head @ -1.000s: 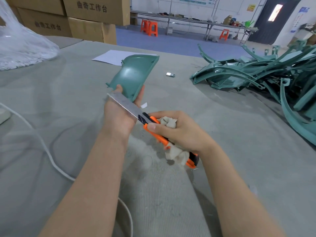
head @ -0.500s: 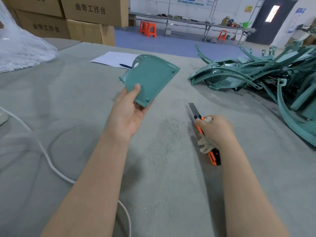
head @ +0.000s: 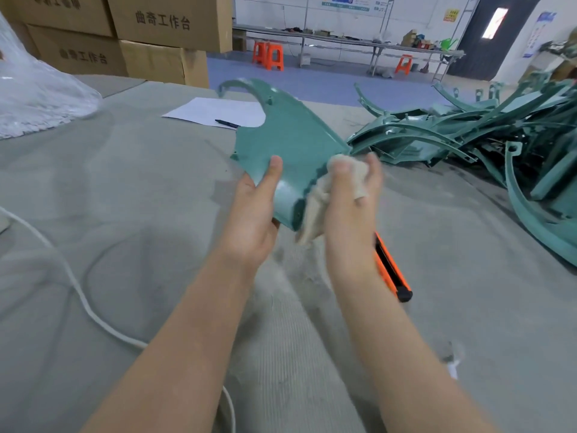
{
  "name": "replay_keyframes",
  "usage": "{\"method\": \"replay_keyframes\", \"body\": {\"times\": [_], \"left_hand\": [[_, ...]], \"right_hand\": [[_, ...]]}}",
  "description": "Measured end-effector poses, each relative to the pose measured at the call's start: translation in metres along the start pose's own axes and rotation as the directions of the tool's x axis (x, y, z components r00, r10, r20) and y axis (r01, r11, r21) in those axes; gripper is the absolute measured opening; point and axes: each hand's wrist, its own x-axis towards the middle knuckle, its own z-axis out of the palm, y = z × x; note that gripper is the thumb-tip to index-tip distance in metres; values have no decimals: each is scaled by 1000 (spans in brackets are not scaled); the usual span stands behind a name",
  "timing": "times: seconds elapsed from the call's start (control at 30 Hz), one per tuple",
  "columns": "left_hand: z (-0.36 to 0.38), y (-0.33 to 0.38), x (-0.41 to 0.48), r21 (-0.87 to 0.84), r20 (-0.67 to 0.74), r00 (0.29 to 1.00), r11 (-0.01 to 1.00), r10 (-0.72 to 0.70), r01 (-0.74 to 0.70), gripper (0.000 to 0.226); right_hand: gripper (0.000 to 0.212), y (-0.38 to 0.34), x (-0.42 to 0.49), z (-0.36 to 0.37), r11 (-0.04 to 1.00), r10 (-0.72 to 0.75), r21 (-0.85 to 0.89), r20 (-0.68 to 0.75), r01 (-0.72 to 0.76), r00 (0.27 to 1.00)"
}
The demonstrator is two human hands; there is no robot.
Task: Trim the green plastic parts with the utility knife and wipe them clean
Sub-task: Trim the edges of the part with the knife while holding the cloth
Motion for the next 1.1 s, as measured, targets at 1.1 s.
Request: {"method": "replay_keyframes", "body": {"times": [1.1], "left_hand": [[8,-9,-7,414,21,1000,910,13,-20,18]], "right_hand": [[47,-21,21,-23,953,-11,296,-172,62,985]]}}
